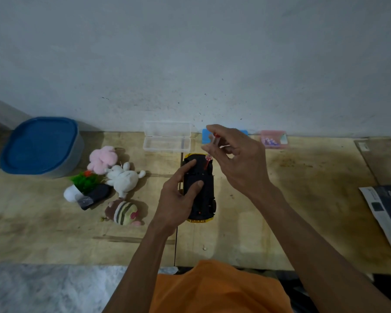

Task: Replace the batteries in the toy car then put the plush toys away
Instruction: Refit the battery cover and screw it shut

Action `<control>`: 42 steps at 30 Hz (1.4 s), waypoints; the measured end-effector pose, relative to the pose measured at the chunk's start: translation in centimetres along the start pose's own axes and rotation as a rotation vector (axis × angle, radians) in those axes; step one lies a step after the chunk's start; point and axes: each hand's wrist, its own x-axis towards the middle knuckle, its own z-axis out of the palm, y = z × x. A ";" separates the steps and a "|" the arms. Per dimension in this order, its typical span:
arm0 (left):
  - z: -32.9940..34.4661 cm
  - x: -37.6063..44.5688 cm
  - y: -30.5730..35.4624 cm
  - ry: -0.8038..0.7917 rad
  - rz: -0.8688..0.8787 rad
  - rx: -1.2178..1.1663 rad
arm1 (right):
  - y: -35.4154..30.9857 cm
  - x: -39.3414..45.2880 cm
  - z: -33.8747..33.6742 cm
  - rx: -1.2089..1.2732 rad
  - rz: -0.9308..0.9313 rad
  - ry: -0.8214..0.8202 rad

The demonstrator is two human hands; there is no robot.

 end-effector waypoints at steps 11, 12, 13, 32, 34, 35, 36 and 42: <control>0.1 0.1 -0.1 -0.008 0.004 0.029 | -0.4 -0.7 0.9 -0.114 -0.065 0.003; 0.2 0.1 -0.1 -0.013 0.005 0.026 | -0.5 -0.6 1.0 -0.099 -0.056 -0.006; 0.3 0.1 -0.1 -0.021 0.005 0.017 | -0.6 -0.6 1.0 -0.065 -0.030 -0.010; -0.7 -0.3 -0.4 -0.049 -0.046 -0.039 | -0.7 -2.7 1.2 0.086 0.222 0.186; -0.8 -0.6 -0.7 -0.061 -0.070 -0.049 | -0.8 -2.8 1.1 0.152 0.309 0.245; -0.9 -0.8 -0.9 -0.067 -0.083 -0.053 | -0.9 -2.9 0.9 0.176 0.352 0.269; -1.1 -0.9 -1.1 -0.073 -0.092 -0.053 | -1.1 -3.0 0.8 0.205 0.393 0.293; -2.0 -1.6 -2.2 -0.076 -0.113 -0.037 | -1.9 -3.4 0.3 0.357 0.590 0.412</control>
